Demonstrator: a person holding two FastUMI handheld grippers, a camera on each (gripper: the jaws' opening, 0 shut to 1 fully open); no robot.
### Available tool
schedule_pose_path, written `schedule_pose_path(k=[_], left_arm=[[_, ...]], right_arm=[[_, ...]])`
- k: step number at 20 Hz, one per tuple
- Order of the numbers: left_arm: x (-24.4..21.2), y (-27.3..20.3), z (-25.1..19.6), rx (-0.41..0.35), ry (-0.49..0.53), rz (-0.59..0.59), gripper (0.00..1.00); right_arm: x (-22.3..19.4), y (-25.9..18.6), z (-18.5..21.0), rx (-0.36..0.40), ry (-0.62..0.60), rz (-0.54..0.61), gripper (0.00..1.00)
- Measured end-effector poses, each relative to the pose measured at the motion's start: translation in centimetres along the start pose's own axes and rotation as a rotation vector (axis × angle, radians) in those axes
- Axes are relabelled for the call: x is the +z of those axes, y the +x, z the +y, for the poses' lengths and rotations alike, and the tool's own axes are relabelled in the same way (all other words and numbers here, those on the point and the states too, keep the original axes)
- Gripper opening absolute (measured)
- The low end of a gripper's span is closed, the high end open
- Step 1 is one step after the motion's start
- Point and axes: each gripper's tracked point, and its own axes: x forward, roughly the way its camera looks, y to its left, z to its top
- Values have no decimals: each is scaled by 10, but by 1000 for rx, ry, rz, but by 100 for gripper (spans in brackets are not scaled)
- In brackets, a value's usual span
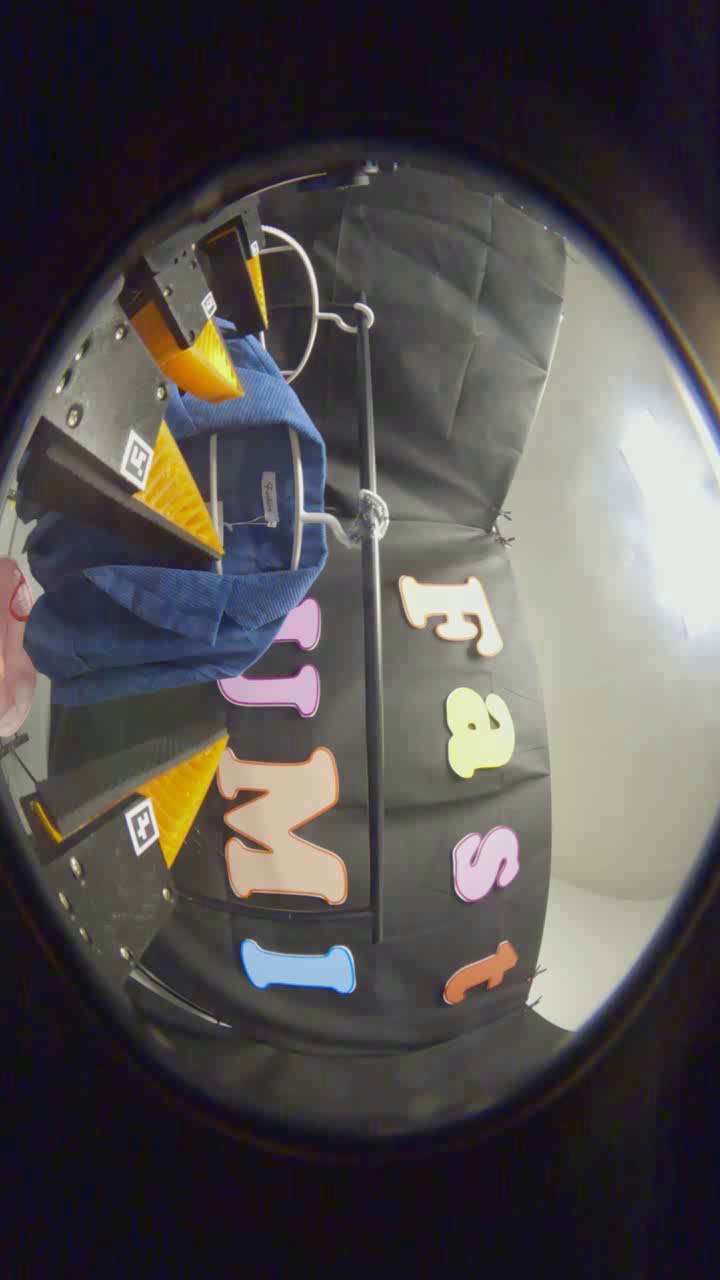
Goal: Grasp the clothes on the hanger with both hands and then place them into the laundry hamper below.
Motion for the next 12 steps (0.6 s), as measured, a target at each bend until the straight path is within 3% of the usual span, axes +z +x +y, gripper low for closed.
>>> schedule_pose_path(k=[12], left_arm=[[-13,2,-6,-49,2,62,94]], right_arm=[[-5,-3,-9,-32,-28,13,96]])
